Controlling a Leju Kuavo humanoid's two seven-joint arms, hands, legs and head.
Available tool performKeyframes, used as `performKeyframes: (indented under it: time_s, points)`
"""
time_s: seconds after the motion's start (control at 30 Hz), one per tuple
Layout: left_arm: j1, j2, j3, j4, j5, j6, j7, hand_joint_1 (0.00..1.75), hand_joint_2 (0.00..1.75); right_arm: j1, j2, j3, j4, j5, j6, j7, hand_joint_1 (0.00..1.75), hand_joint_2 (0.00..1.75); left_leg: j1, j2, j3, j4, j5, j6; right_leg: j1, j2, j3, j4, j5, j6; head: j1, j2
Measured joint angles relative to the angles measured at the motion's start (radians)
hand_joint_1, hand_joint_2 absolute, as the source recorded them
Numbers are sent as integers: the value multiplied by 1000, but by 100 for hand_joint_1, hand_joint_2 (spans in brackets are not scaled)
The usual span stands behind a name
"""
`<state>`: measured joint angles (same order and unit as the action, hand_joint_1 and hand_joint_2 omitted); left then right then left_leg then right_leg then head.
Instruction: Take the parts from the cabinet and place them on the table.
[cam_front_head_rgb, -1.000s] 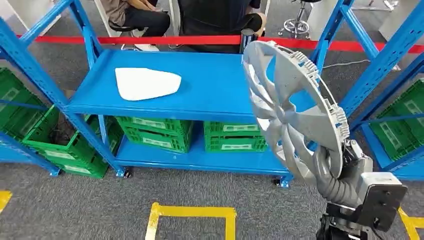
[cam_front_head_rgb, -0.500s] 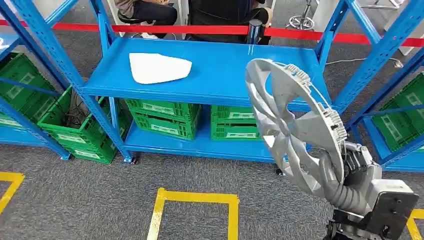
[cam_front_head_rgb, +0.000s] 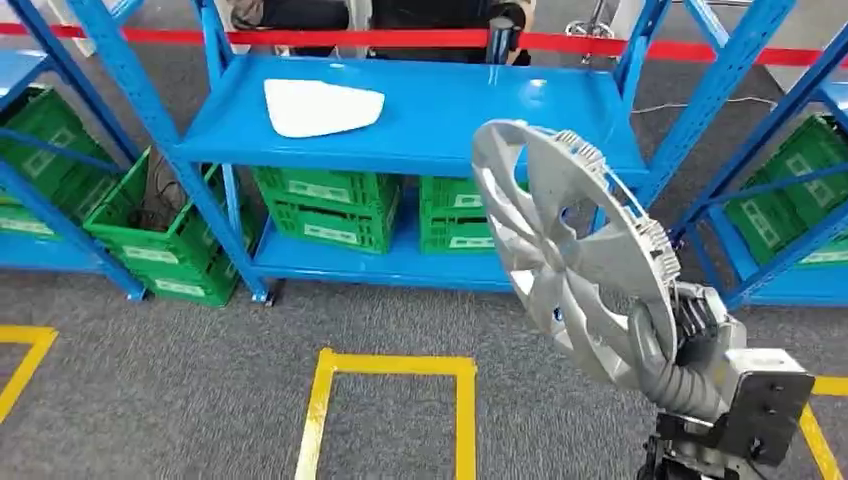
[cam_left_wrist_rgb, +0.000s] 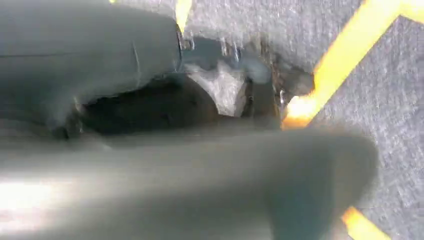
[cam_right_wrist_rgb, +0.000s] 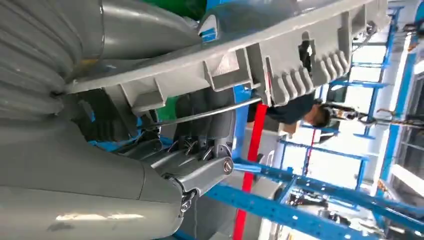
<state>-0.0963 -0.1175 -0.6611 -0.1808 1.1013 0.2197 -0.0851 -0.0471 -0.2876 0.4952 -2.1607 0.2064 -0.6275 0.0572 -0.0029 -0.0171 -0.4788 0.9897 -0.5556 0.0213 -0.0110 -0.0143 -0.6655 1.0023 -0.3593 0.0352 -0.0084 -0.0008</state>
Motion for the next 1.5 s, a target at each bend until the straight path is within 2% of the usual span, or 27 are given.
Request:
performKeyframes:
  time_s: [0.03, 0.07, 0.13, 0.2, 0.27, 0.33, 0.4, 0.43, 0.53, 0.6, 0.67, 0.7, 0.77, 0.83, 0.87, 0.9, 0.93, 0.97, 1.03, 1.07, 1.17, 1.2, 1.23, 1.3, 1.37, 1.43, 1.5]
  points:
    - [4, -2, 0, 0, 0, -2, 0, 0, 0, 2, -1, 0, 1, 0, 0, 0, 93, 175, 5, 3, -8, -4, 10, 15, -2, 2, -9, 4, 0, 5, 1, 0]
    - [5, -2, 0, 0, 0, -2, 0, 0, 0, 4, -2, 0, 3, -1, 0, -1, 87, 175, 4, 7, -16, -3, 19, 22, -5, 6, -21, 23, -38, 9, 2, 0]
    - [5, -1, 0, 0, 0, -2, 2, 0, 0, 6, -3, 0, 6, -2, 3, -2, 87, 175, 1, 11, -37, -3, 40, 32, -4, 6, -50, 138, -175, 13, 18, 0]
    - [2, -2, 0, 0, -1, -3, 1, 0, 0, 5, -3, 0, 8, -6, 5, -5, 91, 175, -6, 14, -67, -1, 65, 37, -3, 7, -60, 277, -252, 9, 31, 0]
    - [0, -2, 0, 0, -3, -3, -1, 0, 0, 13, -6, -1, 10, -10, 6, -5, 86, 175, -11, 15, -102, 10, 91, 37, 5, 8, -25, 302, -198, -2, 33, 0]
    - [0, -4, -1, 0, -5, -2, -2, 0, 0, 16, -10, -3, 10, -21, 6, -8, 86, 175, -14, 14, -141, 25, 111, 36, 17, 8, 66, 206, -129, -17, 36, 0]
    - [-3, -9, -1, -2, -6, -2, -2, 0, 0, 18, -16, -11, 8, -31, 8, -10, 86, 175, -17, 14, -162, 31, 128, 32, 28, 8, 185, 35, -182, -45, 35, 0]
    - [-3, -9, -2, -2, -10, 0, -3, 0, 0, 18, -18, -15, 6, -32, 8, -15, 86, 175, -15, 16, -168, 32, 140, 29, 29, 8, 207, -7, -193, -42, 33, 0]
    - [-1, -5, -2, 0, -9, 1, -3, 0, 0, 22, -23, -21, 5, -34, 9, -19, 89, 175, -16, 17, -179, 25, 171, 11, 27, 5, 179, -26, -170, -47, 37, 0]
    - [-1, -4, -3, 0, -9, 0, -3, 0, 0, 24, -24, -21, 5, -35, 10, -18, 94, 175, -12, 14, -204, 64, 100, -2, 20, -2, 167, -35, -147, -49, 32, 0]
    - [-1, -2, -6, 1, -8, 0, -2, 0, 0, 26, -24, -24, 5, -36, 11, -19, 91, 175, -1, 14, -230, 206, -29, -11, 20, -3, 135, -32, -125, -55, 19, 0]
    - [-1, -1, -8, 1, -9, 1, -2, 0, 0, 27, -24, -25, 5, -37, 15, -19, 94, 175, 1, 14, -239, 276, -59, -16, 20, -3, 121, -29, -112, -53, 19, 0]
    - [-1, 1, -8, 1, -6, 0, -2, 0, 0, 28, -24, -25, 5, -39, 19, -20, 93, 175, 9, 15, -221, 325, -19, -23, 18, -4, 94, -22, -86, -48, 13, 0]
    - [0, 2, -8, 2, -5, 0, -1, 0, 0, 28, -24, -25, 5, -40, 25, -20, 91, 175, 17, 15, -140, 248, 57, -30, 13, -3, 50, -10, -62, -39, 8, 0]
    - [0, 2, -8, 3, -5, 1, -1, 0, 0, 28, -24, -25, 5, -41, 28, -21, 91, 175, 23, 15, -63, 154, 51, -36, 12, -2, 29, 6, -51, -30, 5, 0]
    - [-2, 2, -8, 2, -4, 0, -2, 0, 0, 29, -24, -26, 5, -41, 29, -21, 91, 175, 21, 13, 13, 53, 6, -40, 14, -2, 8, 19, -46, -24, -6, 0]
    - [-5, 1, -9, 2, -3, 1, -2, 0, 0, 28, -24, -26, 5, -42, 32, -21, 91, 175, 17, 5, 23, 17, -17, -27, 13, -5, 3, 25, -36, -18, -4, 0]
    - [-5, 0, -9, 2, -3, 1, -3, 0, 0, 27, -24, -26, 5, -41, 32, -23, 91, 175, 13, 4, 0, 13, -18, -23, 10, -6, -2, 25, -25, -14, 0, 0]
    - [-2, -1, -10, 2, -3, 0, -2, 0, 0, 26, -24, -26, 5, -42, 35, -24, 93, 175, 4, 3, -13, 14, 2, 0, 2, -7, -9, 18, -1, -2, 1, 0]
    - [-1, -2, -10, 2, -3, 0, -1, 0, 0, 28, -24, -26, 5, -42, 35, -24, 96, 175, 9, 8, -21, 10, 14, 12, -3, -4, -24, 23, -24, 5, -5, 0]
    - [-2, -1, -10, 2, -3, 0, -2, 0, 0, 30, -24, -26, 5, -42, 36, -24, 96, 175, 8, 13, -54, 11, 47, 26, -3, 3, -75, 187, -198, 14, 8, 0]
    - [-3, -1, -10, 2, -3, 0, -1, 0, 0, 30, -24, -26, 5, -42, 37, -24, 96, 175, 6, 13, -60, 12, 61, 26, -3, 4, -88, 265, -235, 14, 14, 0]
    - [-4, -1, -10, 2, -3, 0, 0, 0, 0, 31, -24, -26, 5, -42, 37, -24, 96, 175, 5, 14, -81, 14, 76, 26, -3, 6, -90, 323, -240, 12, 17, 0]
    - [-4, -2, -10, 2, -3, 0, 2, 0, 0, 34, -24, -26, 5, -42, 38, -24, 96, 175, 4, 14, -119, 18, 102, 24, -2, 8, -35, 305, -176, 8, 18, 0]
    - [-4, -2, -10, 2, -3, -1, 2, 0, 0, 36, -24, -26, 5, -42, 38, -24, 96, 175, 4, 12, -145, 20, 123, 20, 0, 9, 90, 140, -134, -1, 19, 0]
    - [-6, -3, -10, 2, -3, -1, 1, 0, 0, 33, -24, -26, 4, -41, 39, -24, 96, 175, -2, 11, -160, 21, 143, 11, 6, 11, 195, -18, -179, -9, 23, 0]
    - [-4, -3, -10, 2, -3, 0, 1, 0, 0, 35, -24, -26, 4, -41, 39, -25, 98, 175, 1, 12, -165, 11, 168, -2, 10, 11, 182, -18, -168, -13, 23, 0]
